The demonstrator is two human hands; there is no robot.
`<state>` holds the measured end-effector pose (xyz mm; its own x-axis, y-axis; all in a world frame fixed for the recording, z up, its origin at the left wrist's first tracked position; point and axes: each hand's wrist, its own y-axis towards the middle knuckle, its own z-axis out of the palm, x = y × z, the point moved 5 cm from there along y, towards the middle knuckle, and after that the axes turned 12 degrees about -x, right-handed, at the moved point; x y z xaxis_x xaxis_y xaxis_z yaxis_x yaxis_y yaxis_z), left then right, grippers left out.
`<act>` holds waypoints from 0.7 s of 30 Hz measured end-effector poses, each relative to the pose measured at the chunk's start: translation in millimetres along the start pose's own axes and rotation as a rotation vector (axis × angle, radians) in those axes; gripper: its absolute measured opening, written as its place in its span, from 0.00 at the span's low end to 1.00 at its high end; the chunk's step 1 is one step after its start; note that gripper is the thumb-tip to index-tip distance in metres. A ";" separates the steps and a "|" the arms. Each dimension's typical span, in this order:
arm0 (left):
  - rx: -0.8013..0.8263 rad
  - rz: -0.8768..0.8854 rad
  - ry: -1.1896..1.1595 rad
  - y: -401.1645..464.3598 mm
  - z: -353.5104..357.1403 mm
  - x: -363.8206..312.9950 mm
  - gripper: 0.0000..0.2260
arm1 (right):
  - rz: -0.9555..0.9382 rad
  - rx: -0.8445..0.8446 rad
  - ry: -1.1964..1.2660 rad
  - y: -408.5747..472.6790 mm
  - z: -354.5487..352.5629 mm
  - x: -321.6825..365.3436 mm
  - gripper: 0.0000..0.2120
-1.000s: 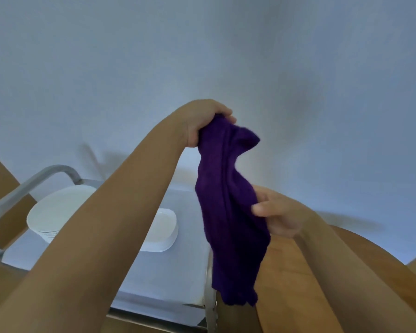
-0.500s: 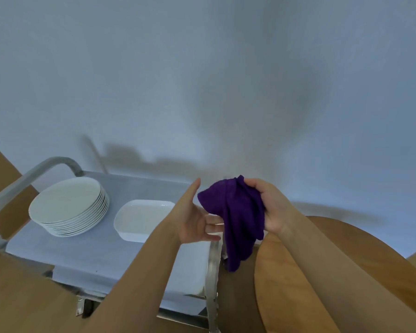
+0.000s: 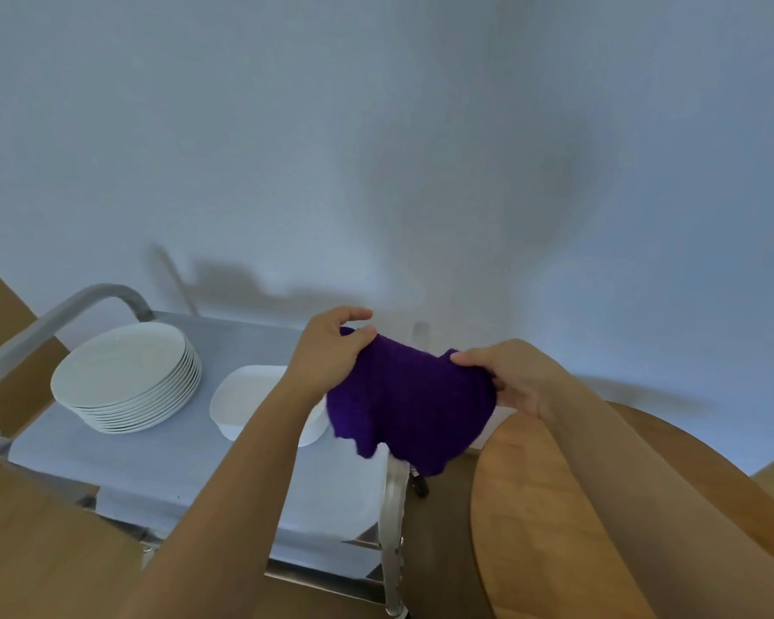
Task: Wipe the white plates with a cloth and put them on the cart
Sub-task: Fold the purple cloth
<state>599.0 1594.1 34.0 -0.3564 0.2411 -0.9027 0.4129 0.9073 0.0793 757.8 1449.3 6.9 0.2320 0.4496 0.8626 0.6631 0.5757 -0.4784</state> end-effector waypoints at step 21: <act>-0.022 -0.369 -0.515 24.4 -18.4 3.4 0.03 | -0.073 0.187 0.273 3.2 -7.1 37.3 0.16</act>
<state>592.5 1623.5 40.6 -0.0210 -0.2803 -0.9597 0.3202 0.9074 -0.2721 773.6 1463.0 38.7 0.3872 0.2177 0.8959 0.5490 0.7262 -0.4138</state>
